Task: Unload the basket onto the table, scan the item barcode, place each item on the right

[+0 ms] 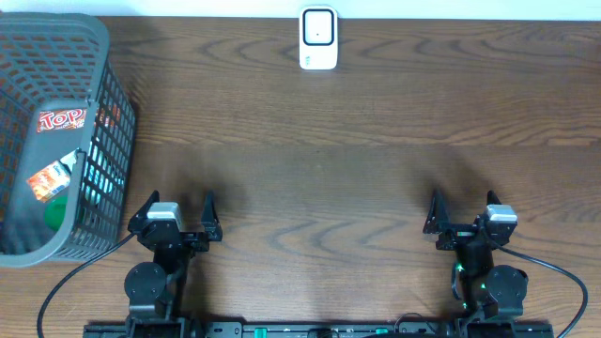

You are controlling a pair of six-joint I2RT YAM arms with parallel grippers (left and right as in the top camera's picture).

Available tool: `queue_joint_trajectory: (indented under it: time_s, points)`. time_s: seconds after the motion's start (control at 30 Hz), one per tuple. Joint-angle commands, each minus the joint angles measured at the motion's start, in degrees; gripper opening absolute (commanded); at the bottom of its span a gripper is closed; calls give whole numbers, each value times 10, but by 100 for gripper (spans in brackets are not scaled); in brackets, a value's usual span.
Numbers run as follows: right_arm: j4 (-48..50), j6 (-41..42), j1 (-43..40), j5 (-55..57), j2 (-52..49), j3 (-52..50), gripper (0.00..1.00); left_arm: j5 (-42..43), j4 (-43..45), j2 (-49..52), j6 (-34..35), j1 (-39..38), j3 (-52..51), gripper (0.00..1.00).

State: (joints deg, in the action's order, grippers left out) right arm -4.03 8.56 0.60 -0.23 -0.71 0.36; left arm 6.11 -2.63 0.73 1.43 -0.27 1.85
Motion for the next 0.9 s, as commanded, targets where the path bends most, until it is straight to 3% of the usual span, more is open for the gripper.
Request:
queue_joint_trajectory:
  time_s: [0.0,0.87]
  points:
    - [-3,6,-1,3,3,0,99,14,-7,-5,-8,-1,-16,100]
    - [-3,6,-1,3,3,0,99,-1,-1,-5,-7,-1,-16,100]
